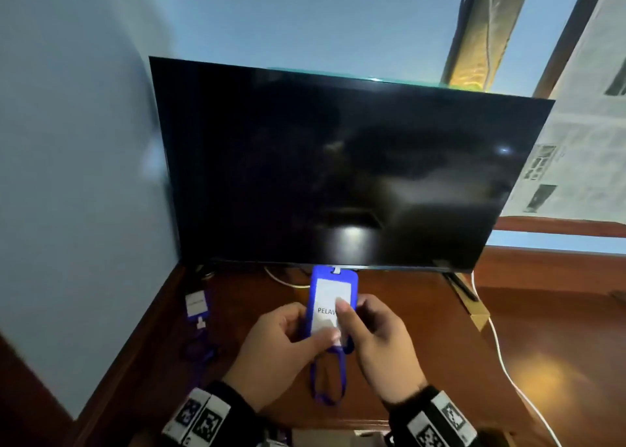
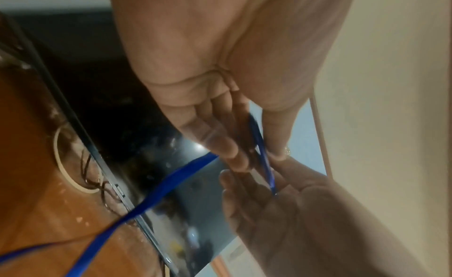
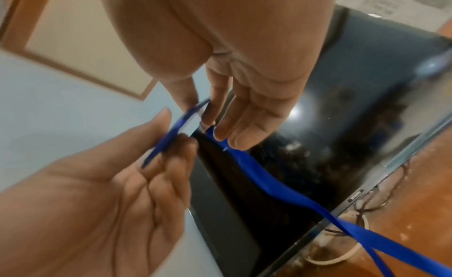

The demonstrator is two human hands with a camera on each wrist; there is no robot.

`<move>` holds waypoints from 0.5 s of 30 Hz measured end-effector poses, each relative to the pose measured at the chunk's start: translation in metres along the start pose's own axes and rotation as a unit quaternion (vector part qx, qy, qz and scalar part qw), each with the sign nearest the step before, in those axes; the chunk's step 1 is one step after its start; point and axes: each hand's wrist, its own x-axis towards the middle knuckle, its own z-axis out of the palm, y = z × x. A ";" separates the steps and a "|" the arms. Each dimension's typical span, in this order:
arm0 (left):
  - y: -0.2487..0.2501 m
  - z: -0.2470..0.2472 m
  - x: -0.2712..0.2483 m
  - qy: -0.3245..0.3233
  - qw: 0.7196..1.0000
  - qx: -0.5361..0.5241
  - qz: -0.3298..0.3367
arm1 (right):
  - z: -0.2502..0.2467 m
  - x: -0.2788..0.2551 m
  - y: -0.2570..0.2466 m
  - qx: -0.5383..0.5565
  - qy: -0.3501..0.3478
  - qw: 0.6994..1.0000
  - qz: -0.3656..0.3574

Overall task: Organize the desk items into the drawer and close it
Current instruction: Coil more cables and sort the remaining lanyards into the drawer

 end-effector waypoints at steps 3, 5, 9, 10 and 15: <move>-0.007 -0.001 -0.006 0.034 0.999 0.037 -0.001 | -0.018 -0.001 -0.007 -0.024 0.004 1.000 -0.020; -0.015 -0.010 -0.004 0.070 0.995 0.066 0.000 | -0.031 -0.001 -0.018 -0.029 -0.069 0.996 -0.041; -0.005 -0.020 0.009 -0.045 0.990 0.108 0.077 | -0.048 0.008 -0.050 -0.048 -0.179 0.978 -0.090; 0.000 -0.019 0.014 -0.086 0.990 0.071 0.083 | -0.050 0.012 -0.057 -0.043 -0.167 0.980 -0.100; 0.028 -0.004 0.005 -0.176 0.983 0.026 0.053 | -0.059 0.038 -0.079 -0.001 -0.011 0.996 -0.085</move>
